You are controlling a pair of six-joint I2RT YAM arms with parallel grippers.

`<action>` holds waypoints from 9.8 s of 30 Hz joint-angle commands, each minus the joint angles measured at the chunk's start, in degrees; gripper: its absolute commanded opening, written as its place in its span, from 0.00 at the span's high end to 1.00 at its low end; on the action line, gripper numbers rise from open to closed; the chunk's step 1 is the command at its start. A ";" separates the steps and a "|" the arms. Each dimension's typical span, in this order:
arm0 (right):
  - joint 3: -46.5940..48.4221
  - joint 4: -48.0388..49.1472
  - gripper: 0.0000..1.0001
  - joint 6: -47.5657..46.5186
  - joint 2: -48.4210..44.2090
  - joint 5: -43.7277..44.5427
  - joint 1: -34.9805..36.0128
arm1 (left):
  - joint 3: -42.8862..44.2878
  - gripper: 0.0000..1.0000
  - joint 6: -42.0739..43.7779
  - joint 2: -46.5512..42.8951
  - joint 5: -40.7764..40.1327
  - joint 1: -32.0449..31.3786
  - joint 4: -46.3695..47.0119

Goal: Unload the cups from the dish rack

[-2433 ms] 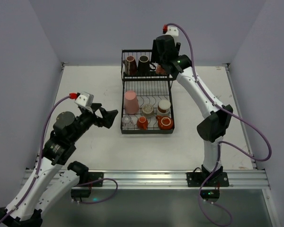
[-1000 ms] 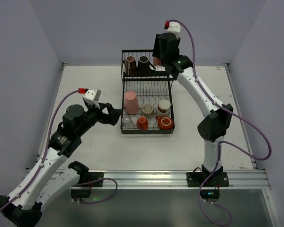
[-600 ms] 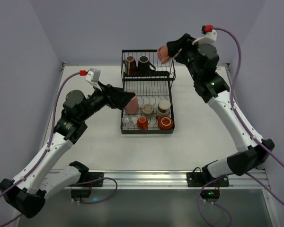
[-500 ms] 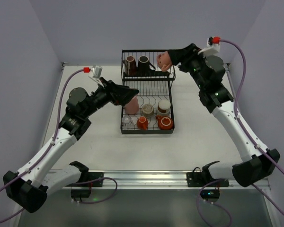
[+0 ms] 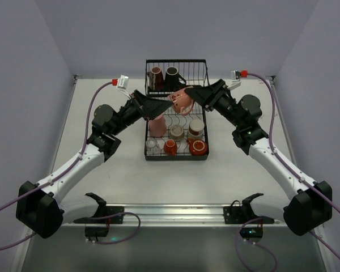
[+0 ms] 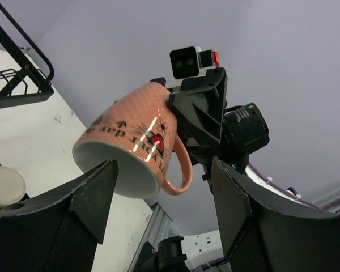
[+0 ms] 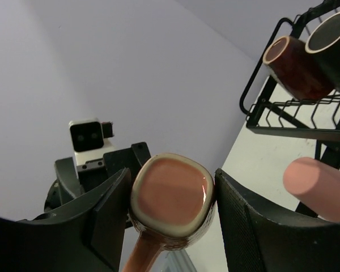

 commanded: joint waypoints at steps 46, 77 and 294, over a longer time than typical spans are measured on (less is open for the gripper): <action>0.40 -24.77 0.01 -30.20 -11.80 6.51 6.71 | 47.21 1.00 47.35 42.84 -41.22 27.76 -79.40; 4.96 -27.23 0.01 -32.48 -5.38 8.53 6.62 | 29.46 0.51 45.51 39.79 -44.48 29.34 -63.93; 19.63 -31.27 0.18 -43.99 5.68 4.49 7.32 | 38.16 0.26 48.41 27.85 -37.71 14.84 -68.07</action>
